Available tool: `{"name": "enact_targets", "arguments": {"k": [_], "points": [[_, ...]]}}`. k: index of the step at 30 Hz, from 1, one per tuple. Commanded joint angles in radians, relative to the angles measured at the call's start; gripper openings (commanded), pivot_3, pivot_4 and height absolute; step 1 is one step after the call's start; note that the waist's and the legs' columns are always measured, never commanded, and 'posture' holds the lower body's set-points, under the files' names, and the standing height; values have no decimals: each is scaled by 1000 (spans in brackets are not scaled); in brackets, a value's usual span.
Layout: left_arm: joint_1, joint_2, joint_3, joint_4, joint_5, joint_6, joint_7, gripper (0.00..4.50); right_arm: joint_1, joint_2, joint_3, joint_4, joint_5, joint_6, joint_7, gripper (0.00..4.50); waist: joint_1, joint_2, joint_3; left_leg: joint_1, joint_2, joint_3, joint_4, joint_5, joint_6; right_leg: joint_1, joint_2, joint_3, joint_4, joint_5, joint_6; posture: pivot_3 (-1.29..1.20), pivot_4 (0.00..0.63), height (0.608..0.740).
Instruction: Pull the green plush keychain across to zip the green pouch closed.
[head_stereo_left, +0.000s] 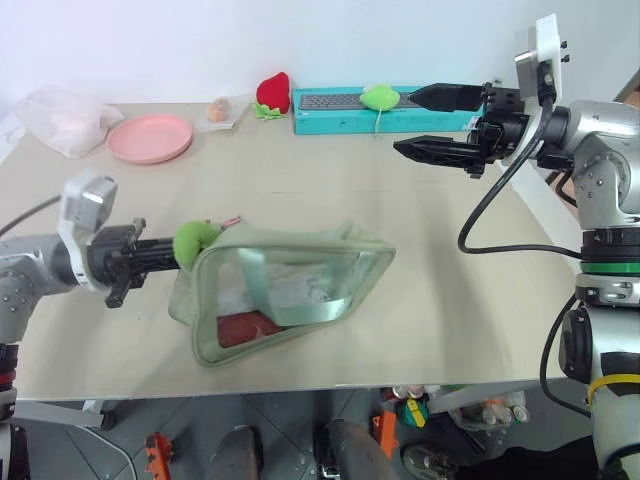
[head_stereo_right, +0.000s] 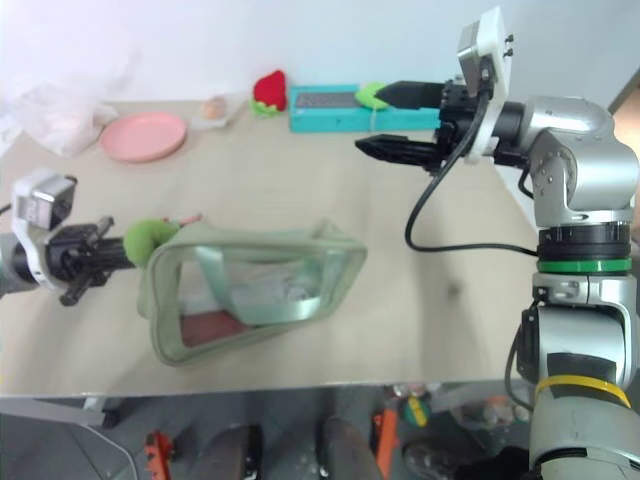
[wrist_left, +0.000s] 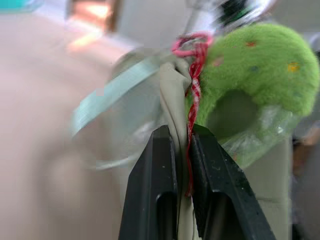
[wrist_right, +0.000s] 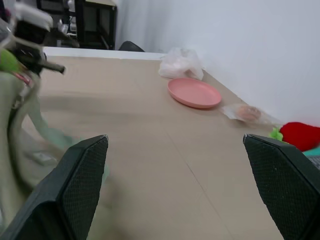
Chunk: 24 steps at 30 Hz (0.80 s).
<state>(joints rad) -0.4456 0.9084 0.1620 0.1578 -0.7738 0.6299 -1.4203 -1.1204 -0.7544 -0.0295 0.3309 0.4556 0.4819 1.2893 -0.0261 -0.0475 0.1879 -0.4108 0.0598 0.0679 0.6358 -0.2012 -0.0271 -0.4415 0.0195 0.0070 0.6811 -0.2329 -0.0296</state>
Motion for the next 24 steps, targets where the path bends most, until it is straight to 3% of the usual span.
{"name": "enact_targets", "arguments": {"k": [1, 14, 24], "points": [[-39, -15, -37, 102, 118, -102, 11, 424, -41, -15, -22, -6, 4, -5, 13, 4500, 3, 0, 0, -1, 0, 0, 0, 0, 0, 0, 0, 0, 0, 0, 0, 0, 150, 740], [-361, -154, 6, 347, 259, -407, 74, 424, -46, -1, -24, 18, -3, -22, 27, 4500, 7, 0, 0, -9, -2, -1, 4, 0, 1, -3, -3, -4, 0, 1, 3, 0, 150, 740], [-208, -142, 9, 304, 276, -436, 50, 424, -26, -14, -27, -12, 11, 8, 34, 4500, -6, 1, 0, -10, 0, -1, 3, -1, 1, -5, -1, -4, 0, 1, 2, 0, 150, 740]]}}
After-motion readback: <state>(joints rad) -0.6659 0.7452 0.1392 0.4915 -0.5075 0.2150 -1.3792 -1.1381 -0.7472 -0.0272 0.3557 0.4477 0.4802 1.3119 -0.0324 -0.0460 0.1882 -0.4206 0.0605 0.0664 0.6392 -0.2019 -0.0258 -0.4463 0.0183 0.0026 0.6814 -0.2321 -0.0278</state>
